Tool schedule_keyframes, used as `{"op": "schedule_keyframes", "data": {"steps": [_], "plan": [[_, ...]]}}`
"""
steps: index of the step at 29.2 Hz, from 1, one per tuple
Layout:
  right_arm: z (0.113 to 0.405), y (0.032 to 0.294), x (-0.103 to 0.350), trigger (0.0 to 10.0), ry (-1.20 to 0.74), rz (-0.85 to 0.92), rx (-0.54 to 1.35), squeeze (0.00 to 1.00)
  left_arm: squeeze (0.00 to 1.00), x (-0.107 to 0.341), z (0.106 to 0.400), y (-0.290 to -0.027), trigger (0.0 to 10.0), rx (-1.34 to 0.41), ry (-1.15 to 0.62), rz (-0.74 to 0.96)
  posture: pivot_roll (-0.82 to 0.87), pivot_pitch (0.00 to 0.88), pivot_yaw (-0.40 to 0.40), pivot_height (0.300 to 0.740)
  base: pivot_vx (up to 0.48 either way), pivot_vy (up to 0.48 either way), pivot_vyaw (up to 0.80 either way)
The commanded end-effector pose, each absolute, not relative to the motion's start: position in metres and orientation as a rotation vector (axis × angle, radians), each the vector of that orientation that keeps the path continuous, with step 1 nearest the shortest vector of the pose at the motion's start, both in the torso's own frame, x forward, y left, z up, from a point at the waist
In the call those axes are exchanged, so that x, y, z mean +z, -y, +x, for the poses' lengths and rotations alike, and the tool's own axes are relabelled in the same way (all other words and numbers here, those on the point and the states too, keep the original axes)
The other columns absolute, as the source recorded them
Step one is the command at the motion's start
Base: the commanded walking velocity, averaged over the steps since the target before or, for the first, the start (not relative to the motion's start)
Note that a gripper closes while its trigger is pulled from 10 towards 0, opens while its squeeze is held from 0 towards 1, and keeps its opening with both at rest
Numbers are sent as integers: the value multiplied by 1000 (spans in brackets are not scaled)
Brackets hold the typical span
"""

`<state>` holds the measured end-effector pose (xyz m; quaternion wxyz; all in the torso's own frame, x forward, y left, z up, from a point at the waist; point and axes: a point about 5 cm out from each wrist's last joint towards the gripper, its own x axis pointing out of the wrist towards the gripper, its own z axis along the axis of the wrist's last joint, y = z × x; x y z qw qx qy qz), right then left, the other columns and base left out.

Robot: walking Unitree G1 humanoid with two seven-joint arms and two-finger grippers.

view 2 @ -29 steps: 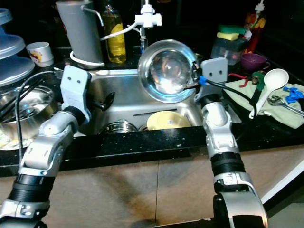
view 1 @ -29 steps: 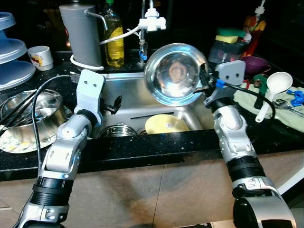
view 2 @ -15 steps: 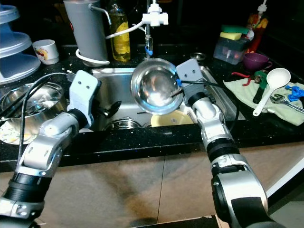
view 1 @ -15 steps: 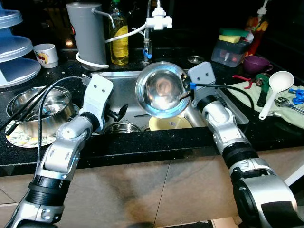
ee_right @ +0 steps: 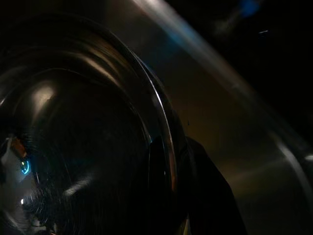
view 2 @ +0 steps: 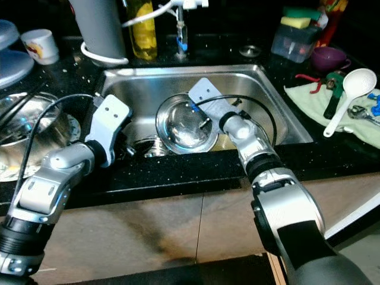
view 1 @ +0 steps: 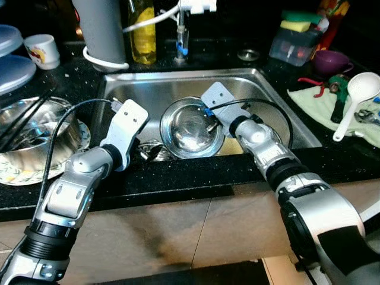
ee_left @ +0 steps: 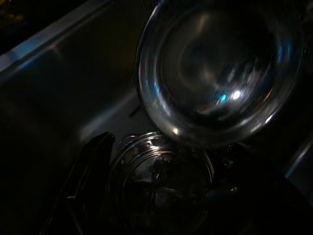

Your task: Kitchen organization

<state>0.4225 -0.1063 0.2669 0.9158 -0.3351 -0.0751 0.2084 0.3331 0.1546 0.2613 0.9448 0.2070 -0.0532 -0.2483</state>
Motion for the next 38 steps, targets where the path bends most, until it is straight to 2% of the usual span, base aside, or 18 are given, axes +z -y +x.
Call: {"op": "schedule_keyframes", "data": {"steps": [1,15,22,23,25,26,29,30,31,34,35,37,38], "plan": [[423,101,271,10000,143,-709,455,0,0,256,330,-152,10000,-550,72,425,108,269,-28,740,0,0,0],[418,84,245,10000,-41,-761,647,0,0,258,328,-146,10000,-623,48,420,115,275,-16,740,0,0,0],[418,86,241,10000,-69,-782,648,0,0,257,330,-147,10000,-620,43,429,109,268,-16,740,0,0,0],[418,85,240,10000,-72,-780,649,43,0,258,329,-147,10000,-620,43,430,108,264,-15,740,0,0,0],[417,85,239,10000,-74,-777,652,43,0,258,329,-147,10000,-620,42,431,108,262,-15,740,0,0,0],[417,85,239,10000,-74,-776,654,192,0,257,329,-146,10000,-620,42,433,107,261,-15,740,0,0,0],[417,85,237,10000,-82,-772,662,220,0,257,330,-145,10000,-619,42,436,106,256,-13,740,0,0,0],[417,85,236,10000,-85,-771,662,682,0,257,330,-145,10000,-621,43,434,105,253,-13,740,0,0,0],[417,86,236,10000,-85,-772,660,737,0,257,330,-145,10000,-621,44,435,101,248,-10,740,0,0,0],[417,86,236,10000,-83,-773,654,725,0,257,331,-144,10000,-621,45,436,97,241,-9,740,0,0,0],[417,86,238,10000,-75,-778,646,341,0,257,331,-144,10000,-621,48,437,97,241,-9,740,0,0,0],[418,86,239,10000,-69,-781,641,341,0,257,331,-144,10000,-621,50,437,97,241,-9,740,0,0,0],[418,87,241,10000,-60,-780,635,0,0,258,332,-144,10000,-622,53,437,90,228,-4,740,0,0,0]]}}
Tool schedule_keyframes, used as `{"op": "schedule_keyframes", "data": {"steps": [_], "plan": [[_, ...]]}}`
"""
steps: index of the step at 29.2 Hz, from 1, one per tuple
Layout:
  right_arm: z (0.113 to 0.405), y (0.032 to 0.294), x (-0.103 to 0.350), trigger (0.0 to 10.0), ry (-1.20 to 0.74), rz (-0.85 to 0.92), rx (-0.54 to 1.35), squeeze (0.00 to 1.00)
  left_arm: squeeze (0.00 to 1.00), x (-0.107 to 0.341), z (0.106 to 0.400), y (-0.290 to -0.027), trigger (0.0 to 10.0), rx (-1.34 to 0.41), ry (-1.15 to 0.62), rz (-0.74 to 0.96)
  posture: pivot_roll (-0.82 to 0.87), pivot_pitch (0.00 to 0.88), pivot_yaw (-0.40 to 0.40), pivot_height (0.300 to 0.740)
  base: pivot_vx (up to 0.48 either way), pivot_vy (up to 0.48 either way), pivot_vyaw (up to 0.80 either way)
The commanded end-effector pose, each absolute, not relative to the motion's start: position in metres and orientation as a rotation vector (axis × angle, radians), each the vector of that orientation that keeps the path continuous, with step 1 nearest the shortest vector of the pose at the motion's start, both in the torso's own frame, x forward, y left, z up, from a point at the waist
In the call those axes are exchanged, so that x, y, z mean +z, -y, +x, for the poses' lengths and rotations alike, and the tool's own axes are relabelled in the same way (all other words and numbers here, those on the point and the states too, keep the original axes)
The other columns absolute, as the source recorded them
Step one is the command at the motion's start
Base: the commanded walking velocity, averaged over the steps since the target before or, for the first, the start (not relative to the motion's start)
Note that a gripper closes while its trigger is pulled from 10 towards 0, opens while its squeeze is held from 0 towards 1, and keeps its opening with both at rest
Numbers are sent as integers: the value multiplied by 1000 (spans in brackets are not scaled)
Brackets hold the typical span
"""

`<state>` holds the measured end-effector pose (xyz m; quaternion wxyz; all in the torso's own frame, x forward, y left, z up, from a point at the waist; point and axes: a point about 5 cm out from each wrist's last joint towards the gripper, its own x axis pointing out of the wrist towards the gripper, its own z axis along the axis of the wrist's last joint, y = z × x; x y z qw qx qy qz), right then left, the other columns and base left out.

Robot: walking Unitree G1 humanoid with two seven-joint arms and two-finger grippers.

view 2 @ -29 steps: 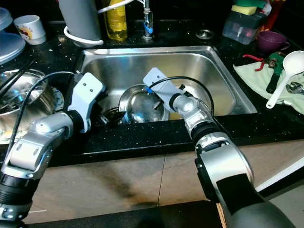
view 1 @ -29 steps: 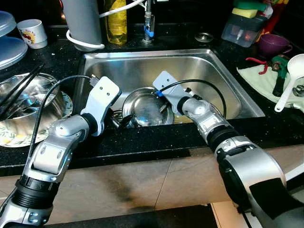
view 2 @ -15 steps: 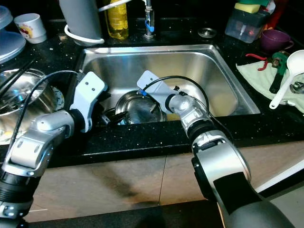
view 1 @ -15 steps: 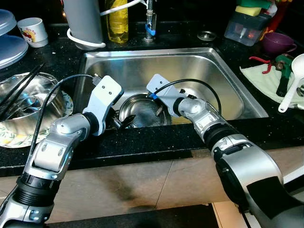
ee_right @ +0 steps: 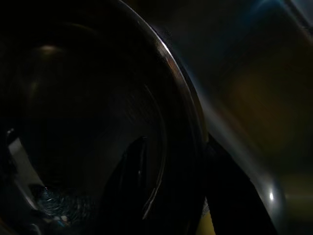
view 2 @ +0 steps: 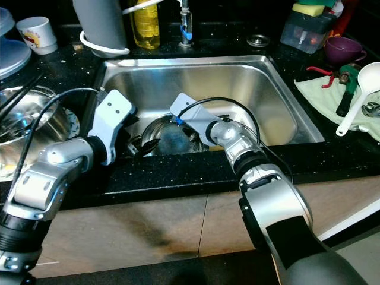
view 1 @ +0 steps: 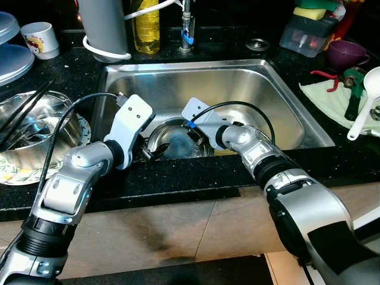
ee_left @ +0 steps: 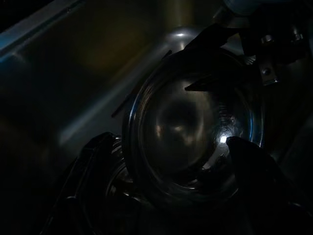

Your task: Kitchen organization

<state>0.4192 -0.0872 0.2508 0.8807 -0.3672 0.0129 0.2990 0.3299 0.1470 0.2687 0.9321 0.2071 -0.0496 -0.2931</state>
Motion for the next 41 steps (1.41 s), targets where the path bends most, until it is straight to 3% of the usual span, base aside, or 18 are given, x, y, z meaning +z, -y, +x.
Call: {"op": "schedule_keyframes", "data": {"steps": [1,6,13,22,29,34,41], "plan": [[418,87,243,10000,-53,-773,631,0,0,258,332,-144,10000,-622,56,435,90,228,-4,740,0,0,0],[420,89,253,10000,-20,-715,617,0,0,259,333,-141,10000,-629,68,421,76,210,-1,740,0,0,0],[424,100,310,10000,170,-435,516,0,0,270,334,-140,10000,-603,141,346,59,199,4,740,0,0,0],[421,113,344,10000,249,-374,538,0,0,273,335,-139,10000,-602,166,303,33,184,4,740,0,0,0],[411,134,343,10000,370,284,778,0,0,295,305,-138,10000,-715,343,77,37,179,-8,740,0,0,0],[385,130,306,10000,387,387,1009,0,0,296,289,-138,10000,-831,348,27,31,177,-16,740,0,0,0],[381,137,277,10000,384,345,781,0,0,290,294,-141,10000,-743,318,73,24,180,-15,740,0,0,0]]}}
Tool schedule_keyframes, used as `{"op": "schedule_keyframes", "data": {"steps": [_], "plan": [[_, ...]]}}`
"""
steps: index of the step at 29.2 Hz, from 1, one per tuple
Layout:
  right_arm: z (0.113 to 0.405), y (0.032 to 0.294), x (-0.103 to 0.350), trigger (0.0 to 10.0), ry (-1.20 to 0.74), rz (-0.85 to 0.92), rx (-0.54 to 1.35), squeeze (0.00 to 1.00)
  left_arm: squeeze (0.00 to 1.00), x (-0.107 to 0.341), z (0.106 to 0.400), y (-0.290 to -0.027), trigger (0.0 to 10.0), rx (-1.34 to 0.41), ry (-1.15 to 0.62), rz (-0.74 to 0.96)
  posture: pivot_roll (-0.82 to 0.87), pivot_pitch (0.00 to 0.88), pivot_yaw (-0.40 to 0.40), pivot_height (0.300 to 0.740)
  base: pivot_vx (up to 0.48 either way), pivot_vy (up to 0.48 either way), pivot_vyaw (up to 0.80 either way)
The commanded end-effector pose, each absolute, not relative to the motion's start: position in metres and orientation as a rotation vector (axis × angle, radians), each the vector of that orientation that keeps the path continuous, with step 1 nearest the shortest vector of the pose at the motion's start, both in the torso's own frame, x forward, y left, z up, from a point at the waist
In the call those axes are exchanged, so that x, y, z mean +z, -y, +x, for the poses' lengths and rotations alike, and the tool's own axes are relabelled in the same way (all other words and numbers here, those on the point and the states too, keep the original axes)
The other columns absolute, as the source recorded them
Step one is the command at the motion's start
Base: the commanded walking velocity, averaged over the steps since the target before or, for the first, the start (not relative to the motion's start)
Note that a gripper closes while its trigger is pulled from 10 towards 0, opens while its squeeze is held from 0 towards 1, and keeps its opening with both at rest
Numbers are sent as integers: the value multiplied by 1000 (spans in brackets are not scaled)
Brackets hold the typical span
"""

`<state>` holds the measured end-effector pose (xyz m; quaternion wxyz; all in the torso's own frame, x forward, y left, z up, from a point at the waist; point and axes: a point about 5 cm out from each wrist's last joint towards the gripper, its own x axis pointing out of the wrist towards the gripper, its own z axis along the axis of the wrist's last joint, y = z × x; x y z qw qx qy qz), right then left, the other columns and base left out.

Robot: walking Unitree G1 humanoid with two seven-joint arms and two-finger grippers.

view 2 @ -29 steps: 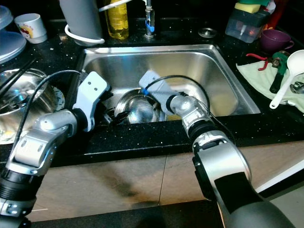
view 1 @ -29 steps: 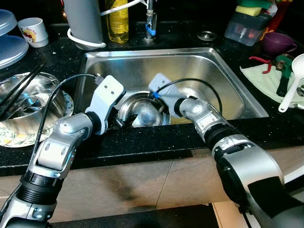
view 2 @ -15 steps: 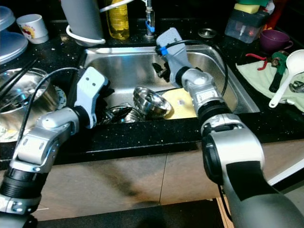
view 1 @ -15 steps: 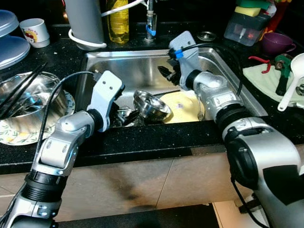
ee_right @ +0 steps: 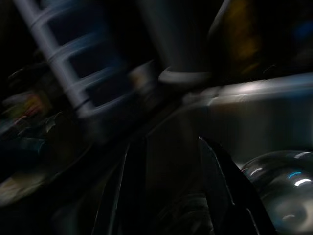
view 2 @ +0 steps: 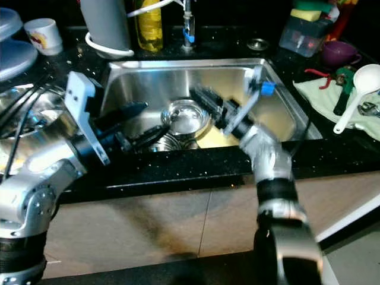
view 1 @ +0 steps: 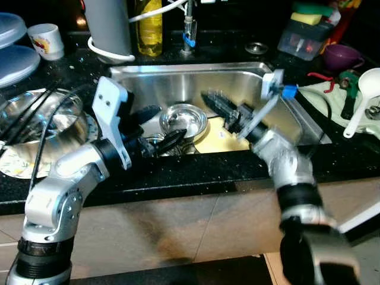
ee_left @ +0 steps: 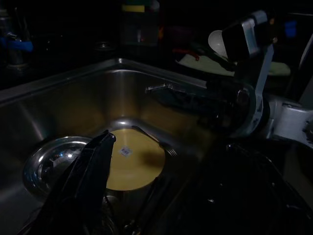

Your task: Kitchen organization

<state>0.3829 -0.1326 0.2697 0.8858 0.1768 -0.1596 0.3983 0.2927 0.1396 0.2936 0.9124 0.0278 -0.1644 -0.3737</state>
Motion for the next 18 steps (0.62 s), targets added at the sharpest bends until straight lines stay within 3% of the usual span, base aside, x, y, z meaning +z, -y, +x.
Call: {"op": "schedule_keyframes", "data": {"steps": [1,7,18], "plan": [[381,139,279,10000,418,349,718,0,0,292,299,-143,10000,-683,331,74,24,180,-15,740,0,0,0],[363,136,288,10000,486,344,615,0,0,289,306,-143,10000,-553,315,81,18,174,-13,740,0,0,0],[355,136,284,10000,477,370,572,0,0,285,305,-141,10000,-537,305,89,17,177,-18,740,0,0,0]]}}
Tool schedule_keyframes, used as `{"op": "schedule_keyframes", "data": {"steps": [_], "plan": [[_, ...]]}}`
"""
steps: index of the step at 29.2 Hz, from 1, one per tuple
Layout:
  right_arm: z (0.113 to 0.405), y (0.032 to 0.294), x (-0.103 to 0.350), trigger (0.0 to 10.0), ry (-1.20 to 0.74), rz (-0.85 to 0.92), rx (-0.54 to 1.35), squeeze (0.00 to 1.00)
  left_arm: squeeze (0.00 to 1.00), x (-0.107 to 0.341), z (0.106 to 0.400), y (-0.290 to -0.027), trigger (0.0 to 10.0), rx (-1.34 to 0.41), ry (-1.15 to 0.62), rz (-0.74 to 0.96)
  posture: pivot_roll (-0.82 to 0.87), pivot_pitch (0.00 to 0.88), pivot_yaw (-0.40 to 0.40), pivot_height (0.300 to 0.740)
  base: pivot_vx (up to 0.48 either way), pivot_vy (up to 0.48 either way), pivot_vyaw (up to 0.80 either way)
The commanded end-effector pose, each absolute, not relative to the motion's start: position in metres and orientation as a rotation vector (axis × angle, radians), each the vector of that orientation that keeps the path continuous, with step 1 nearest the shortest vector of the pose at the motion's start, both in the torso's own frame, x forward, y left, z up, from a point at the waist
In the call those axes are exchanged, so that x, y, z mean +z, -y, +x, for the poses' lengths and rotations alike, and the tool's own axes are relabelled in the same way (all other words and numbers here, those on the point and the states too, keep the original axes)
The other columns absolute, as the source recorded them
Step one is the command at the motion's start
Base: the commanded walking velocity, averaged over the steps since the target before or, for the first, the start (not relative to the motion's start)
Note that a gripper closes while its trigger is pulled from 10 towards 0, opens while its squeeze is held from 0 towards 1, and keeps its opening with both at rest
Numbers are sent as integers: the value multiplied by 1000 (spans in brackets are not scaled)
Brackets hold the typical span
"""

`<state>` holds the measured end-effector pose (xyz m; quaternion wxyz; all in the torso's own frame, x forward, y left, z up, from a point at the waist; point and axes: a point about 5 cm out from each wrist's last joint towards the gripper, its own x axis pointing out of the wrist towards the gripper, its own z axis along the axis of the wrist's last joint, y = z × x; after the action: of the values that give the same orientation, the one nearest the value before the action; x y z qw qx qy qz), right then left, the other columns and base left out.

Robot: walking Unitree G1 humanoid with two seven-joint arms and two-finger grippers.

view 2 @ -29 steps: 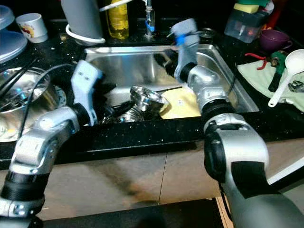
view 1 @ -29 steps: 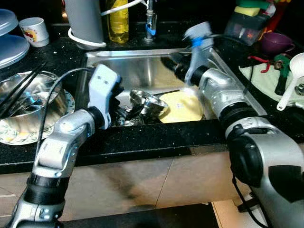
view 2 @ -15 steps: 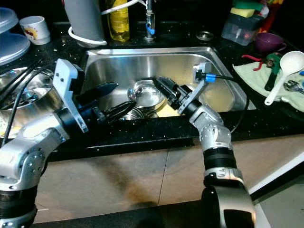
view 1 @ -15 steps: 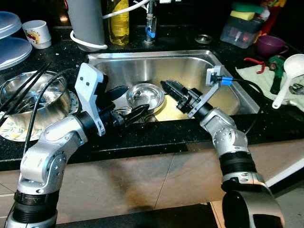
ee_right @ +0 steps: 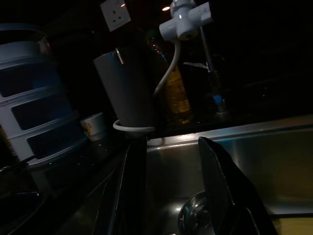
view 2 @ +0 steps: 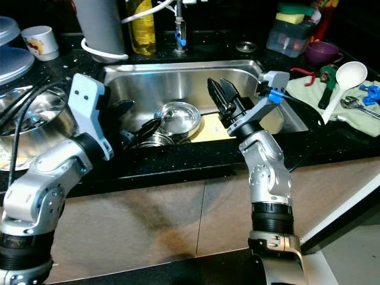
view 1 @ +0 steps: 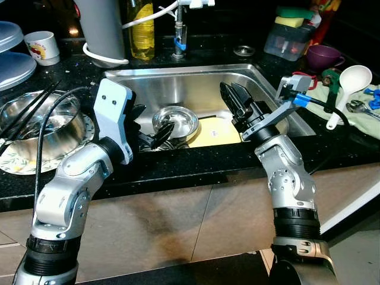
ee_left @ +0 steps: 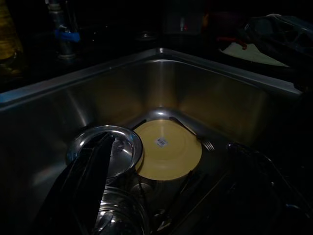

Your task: Kitchen organization

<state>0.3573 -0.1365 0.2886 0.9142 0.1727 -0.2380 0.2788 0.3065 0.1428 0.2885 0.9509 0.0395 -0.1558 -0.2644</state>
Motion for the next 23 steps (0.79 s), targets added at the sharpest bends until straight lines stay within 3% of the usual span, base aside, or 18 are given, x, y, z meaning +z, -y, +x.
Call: {"op": "schedule_keyframes", "data": {"steps": [1,23], "plan": [[354,135,283,10000,473,373,566,0,0,285,305,-141,10000,-532,305,90,18,177,-18,740,0,0,0],[341,125,274,10000,412,382,563,0,0,284,301,-137,10000,-538,313,65,7,166,-26,740,0,0,0]]}}
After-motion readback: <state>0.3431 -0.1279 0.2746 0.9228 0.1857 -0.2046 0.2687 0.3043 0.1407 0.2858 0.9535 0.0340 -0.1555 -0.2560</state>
